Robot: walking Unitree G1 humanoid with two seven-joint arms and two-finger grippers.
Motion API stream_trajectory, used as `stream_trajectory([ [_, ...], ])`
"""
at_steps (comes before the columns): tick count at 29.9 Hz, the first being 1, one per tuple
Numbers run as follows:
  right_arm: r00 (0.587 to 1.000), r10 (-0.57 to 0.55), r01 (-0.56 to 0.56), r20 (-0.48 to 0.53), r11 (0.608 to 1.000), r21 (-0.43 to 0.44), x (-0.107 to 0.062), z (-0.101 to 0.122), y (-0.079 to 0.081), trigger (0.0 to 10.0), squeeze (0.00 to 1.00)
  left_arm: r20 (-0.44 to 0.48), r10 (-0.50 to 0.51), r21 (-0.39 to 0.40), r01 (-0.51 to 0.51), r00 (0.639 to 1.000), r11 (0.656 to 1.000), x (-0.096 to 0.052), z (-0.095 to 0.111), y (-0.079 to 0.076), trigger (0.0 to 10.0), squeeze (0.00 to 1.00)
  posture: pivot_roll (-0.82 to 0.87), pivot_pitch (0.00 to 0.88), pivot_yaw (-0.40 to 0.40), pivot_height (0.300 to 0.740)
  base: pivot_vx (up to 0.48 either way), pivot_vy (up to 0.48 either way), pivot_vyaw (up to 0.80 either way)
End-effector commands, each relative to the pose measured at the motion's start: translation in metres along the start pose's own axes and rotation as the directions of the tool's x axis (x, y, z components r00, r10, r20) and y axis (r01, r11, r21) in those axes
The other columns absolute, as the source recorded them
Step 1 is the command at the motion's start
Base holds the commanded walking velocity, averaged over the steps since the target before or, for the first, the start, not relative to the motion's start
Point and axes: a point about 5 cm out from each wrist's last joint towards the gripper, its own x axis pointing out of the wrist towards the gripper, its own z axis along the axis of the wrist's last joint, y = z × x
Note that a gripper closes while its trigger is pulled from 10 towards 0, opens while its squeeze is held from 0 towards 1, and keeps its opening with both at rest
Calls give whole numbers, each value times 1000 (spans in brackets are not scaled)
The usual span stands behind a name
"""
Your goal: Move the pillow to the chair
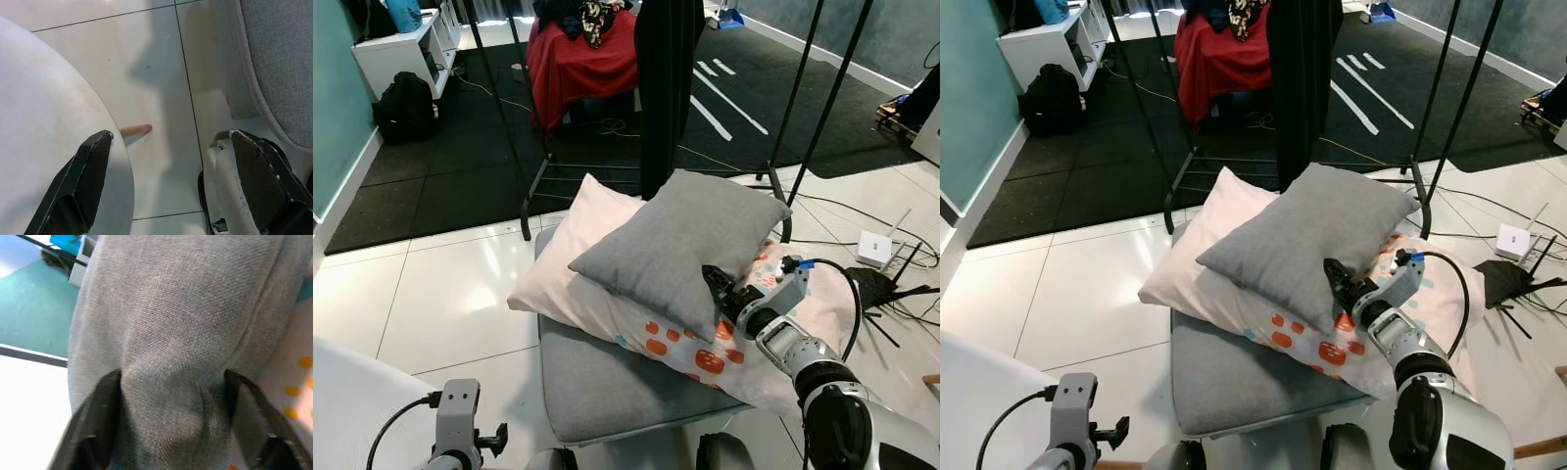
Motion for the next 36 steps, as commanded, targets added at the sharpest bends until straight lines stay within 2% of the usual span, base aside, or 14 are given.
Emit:
stream_trajectory([
  [1, 1000, 14, -13, -23, 1000, 20, 2, -8, 2, 0, 0, -16, 23, 23, -23, 1000, 999, -4, -6, 10, 10000, 0, 8, 160, 63, 586, 0, 0, 0],
  [16, 1000, -11, 11, 26, 1000, 8, -1, 3, -2, 0, 0, -12, 17, 26, -17, 1000, 1000, -4, -5, 8, 10000, 0, -3, 160, 61, 586, 0, 0, 0],
  [18, 1000, 6, -6, 30, 1000, -21, 0, 5, 0, 0, 0, -12, 17, 25, -17, 1000, 1000, -3, -4, 8, 10000, 0, -5, 159, 63, 586, 0, 0, 0],
  [21, 998, 45, -41, 43, 996, -83, 4, 10, 9, 0, 0, -11, 16, 25, -16, 1000, 1000, -3, -4, 7, 10000, 0, -11, 147, 58, 586, 0, 0, 0],
  [24, 996, 73, -66, 56, 992, -109, 6, 14, 14, 0, 0, -10, 16, 25, -16, 1000, 1000, -2, -3, 6, 10000, 0, -13, 147, 57, 586, 0, 0, 0],
  [25, 984, 149, -136, 97, 983, -125, 9, 25, 25, 0, 0, -7, 16, 23, -16, 1000, 1000, -2, -2, 5, 10000, 0, -25, 145, 55, 591, 0, 0, 0],
  [26, 984, 149, -136, 97, 983, -125, 9, 25, 25, 0, 0, -7, 16, 23, -16, 1000, 1000, -2, -2, 5, 10000, 0, -25, 145, 55, 591, 0, 0, 0],
  [28, 954, 255, -231, 156, 961, -155, 11, 42, 41, 0, 0, 0, 17, 19, -17, 1000, 1000, -1, 0, 4, 10000, 0, -31, 142, 50, 601, 0, 0, 0],
  [30, 954, 255, -231, 156, 961, -155, 11, 42, 41, 0, 0, 0, 17, 19, -17, 1000, 1000, -1, 0, 4, 10000, 0, -31, 142, 50, 601, 0, 0, 0],
  [31, 939, 300, -270, 169, 946, -179, 12, 50, 50, 0, 0, 6, 20, 14, -20, 1000, 1000, 0, 1, 3, 10000, 0, -39, 136, 42, 605, 0, 0, 0],
  [33, 939, 300, -270, 169, 946, -179, 12, 50, 50, 0, 0, 6, 20, 14, -20, 1000, 1000, 0, 1, 3, 10000, 0, -39, 136, 42, 605, 0, 0, 0],
  [35, 913, 368, -328, 176, 919, -219, 14, 63, 65, 0, 0, 16, 28, 0, -28, 999, 1000, 1, 4, 2, 10000, 0, -51, 113, 29, 615, 0, 0, 0],
  [36, 894, 403, -363, 196, 908, -208, 14, 70, 71, 0, 0, 21, 32, -6, -32, 999, 999, 1, 5, 1, 10000, 0, -57, 102, 23, 620, 0, 0, 0],
])
